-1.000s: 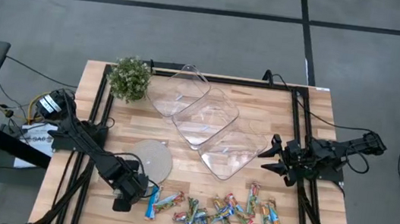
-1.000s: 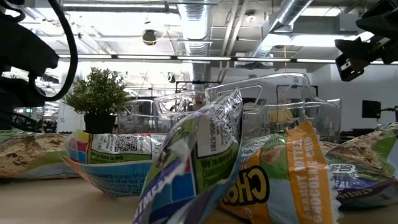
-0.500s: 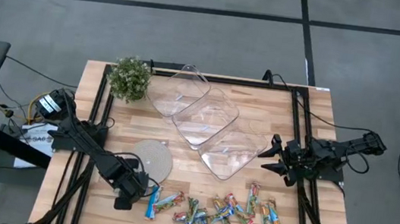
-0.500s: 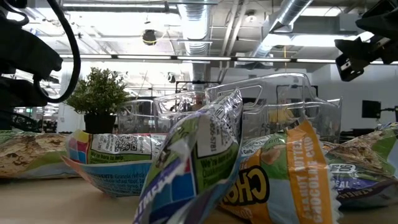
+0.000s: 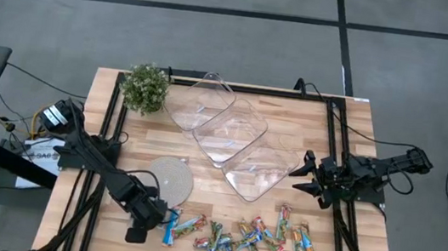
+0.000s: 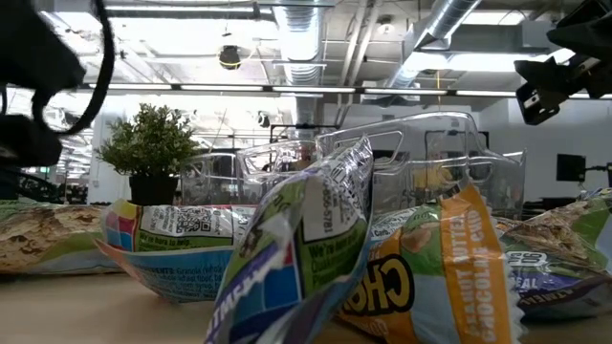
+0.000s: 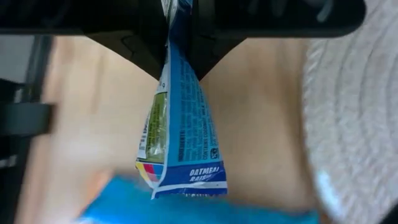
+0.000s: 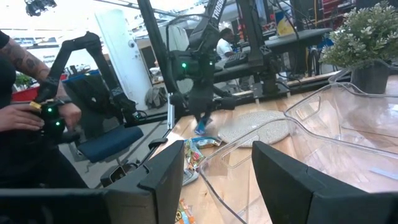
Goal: Pick and place Granola Bars by type
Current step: Put the blue granola bar into the top transparent bin
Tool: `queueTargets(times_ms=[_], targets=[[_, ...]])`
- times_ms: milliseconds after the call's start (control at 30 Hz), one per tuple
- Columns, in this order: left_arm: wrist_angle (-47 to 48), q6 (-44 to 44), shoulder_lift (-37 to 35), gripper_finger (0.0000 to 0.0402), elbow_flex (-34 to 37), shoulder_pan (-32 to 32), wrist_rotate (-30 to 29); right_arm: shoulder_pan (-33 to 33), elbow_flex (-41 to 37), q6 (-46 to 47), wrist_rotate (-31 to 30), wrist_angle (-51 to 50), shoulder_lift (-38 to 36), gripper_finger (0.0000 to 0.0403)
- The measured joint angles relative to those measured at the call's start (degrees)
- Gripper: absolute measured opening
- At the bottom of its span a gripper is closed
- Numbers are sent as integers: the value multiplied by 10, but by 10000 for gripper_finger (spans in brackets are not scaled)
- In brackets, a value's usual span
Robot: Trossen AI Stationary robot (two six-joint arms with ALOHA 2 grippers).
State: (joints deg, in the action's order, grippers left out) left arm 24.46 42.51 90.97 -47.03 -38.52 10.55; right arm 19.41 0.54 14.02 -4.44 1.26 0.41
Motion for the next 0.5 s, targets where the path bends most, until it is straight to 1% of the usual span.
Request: queueTargets(times_ms=[133, 300, 500], targets=[[-20, -17, -17, 36, 0, 6, -15, 0, 0, 0, -1, 2, 0, 184], [-55, -44, -45, 36, -1, 35, -62, 0, 0, 0, -1, 3, 0, 184], [-130, -68, -77, 36, -1, 76, -114, 0, 0, 0, -1, 3, 0, 184]])
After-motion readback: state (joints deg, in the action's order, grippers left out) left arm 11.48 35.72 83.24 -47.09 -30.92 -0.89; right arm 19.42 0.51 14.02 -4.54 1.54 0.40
